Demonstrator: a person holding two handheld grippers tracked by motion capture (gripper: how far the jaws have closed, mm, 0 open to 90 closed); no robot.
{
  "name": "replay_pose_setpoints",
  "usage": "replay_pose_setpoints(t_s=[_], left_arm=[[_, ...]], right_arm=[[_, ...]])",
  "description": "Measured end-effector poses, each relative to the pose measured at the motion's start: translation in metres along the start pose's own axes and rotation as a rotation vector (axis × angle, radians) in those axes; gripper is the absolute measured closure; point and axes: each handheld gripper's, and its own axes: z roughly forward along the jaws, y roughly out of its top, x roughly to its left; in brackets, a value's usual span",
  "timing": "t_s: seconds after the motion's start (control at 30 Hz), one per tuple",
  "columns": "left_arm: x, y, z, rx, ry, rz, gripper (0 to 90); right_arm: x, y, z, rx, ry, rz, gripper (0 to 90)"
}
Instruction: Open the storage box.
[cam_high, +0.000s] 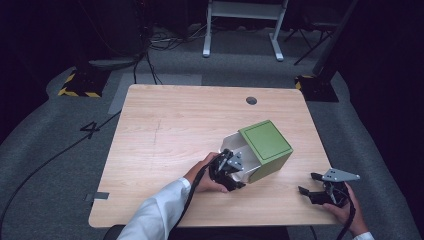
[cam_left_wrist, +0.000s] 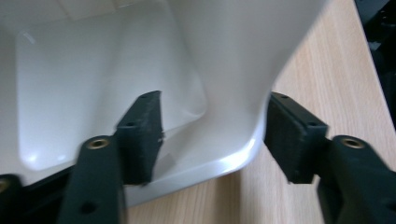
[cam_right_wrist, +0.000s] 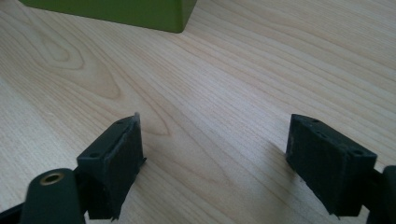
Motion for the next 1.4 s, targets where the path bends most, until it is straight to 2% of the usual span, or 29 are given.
replay_pose_setpoints(t_s=[0.03, 0.1, 0.33, 0.5, 0.8, 1.07, 1.4], left_arm=[[0.000, -0.002, -0.001, -0.005, -0.007, -0.008, 47.3], [-0.001, -0.005, -0.003, -0.003, -0.003, 0.008, 48.9], [-0.012, -0.012, -0.006, -0.014, 0.022, 0.010, 55.2], [-0.016, -0.016, -0.008, -0.022, 0.004, 0.012, 59.2], [-0.018, -0.029, -0.020, -0.034, -0.021, 0.005, 59.8], [-0.021, -0.032, -0.023, -0.028, -0.038, 0.018, 63.5], [-0.023, -0.040, -0.027, -0.032, -0.050, 0.007, 64.7]], right_arm=[[0.000, 0.000, 0.000, 0.000, -0.001, 0.000, 18.9], [0.000, 0.000, 0.000, 0.000, 0.002, 0.002, 18.8], [-0.001, 0.000, 0.000, 0.001, 0.004, 0.007, 18.6], [0.000, 0.000, 0.000, 0.001, 0.002, 0.006, 18.6], [0.000, 0.000, 0.000, 0.001, 0.001, 0.005, 18.4], [0.000, 0.000, 0.000, 0.002, 0.002, 0.007, 18.4], [-0.001, 0.000, 0.000, 0.002, 0.003, 0.007, 18.4]])
